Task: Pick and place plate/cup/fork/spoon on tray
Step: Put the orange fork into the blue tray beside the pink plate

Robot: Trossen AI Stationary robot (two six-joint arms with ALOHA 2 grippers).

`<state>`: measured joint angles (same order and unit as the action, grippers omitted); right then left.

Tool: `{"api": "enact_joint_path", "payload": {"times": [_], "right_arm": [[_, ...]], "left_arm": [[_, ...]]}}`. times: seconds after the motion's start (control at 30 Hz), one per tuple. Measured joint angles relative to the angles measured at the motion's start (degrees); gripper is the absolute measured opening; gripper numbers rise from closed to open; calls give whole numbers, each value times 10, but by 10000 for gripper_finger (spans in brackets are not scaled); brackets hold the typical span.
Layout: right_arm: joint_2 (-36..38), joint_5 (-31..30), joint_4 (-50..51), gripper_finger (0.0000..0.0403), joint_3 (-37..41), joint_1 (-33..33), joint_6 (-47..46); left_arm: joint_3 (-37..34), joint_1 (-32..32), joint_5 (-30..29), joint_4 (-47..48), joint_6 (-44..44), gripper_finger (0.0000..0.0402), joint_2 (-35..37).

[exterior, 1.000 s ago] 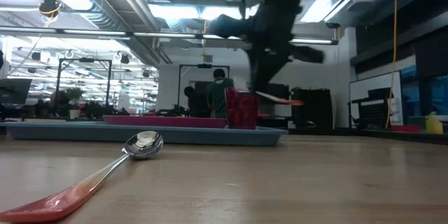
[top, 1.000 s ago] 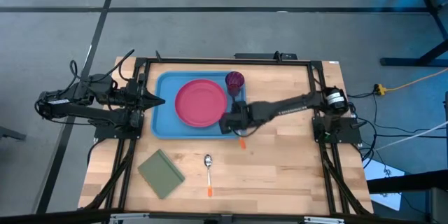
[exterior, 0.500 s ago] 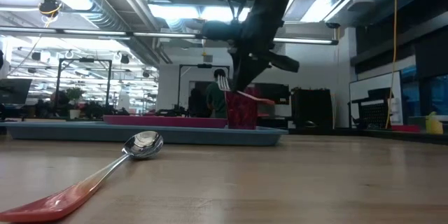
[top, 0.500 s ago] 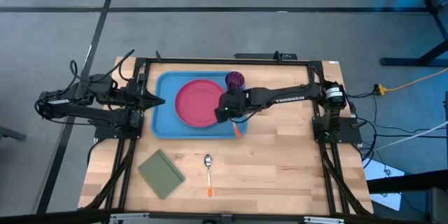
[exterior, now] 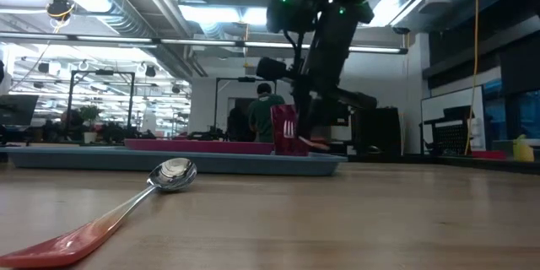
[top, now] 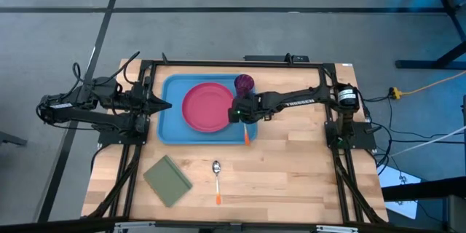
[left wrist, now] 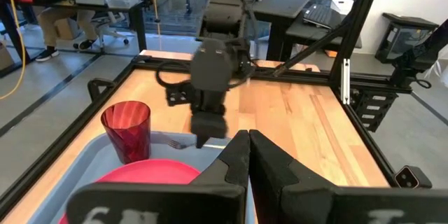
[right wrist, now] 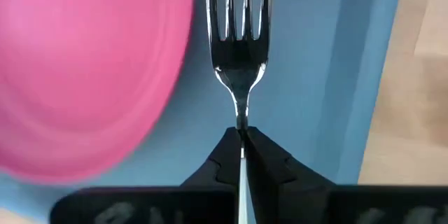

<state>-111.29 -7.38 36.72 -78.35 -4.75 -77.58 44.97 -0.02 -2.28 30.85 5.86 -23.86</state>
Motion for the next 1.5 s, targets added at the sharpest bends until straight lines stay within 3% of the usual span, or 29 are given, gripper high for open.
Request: {"api": "enact_joint_path", "payload": {"times": [0.27, 1.23, 1.5], "right_arm": [[-24, 46, -18, 12, 0, -24, 8], [-36, 62, -92, 12, 0, -64, 59], [-61, 101, -134, 12, 0, -63, 72]], "left_arm": [[0, 0, 0, 0, 0, 0, 0], [0, 0, 0, 0, 0, 0, 0], [0, 0, 0, 0, 0, 0, 0]]}}
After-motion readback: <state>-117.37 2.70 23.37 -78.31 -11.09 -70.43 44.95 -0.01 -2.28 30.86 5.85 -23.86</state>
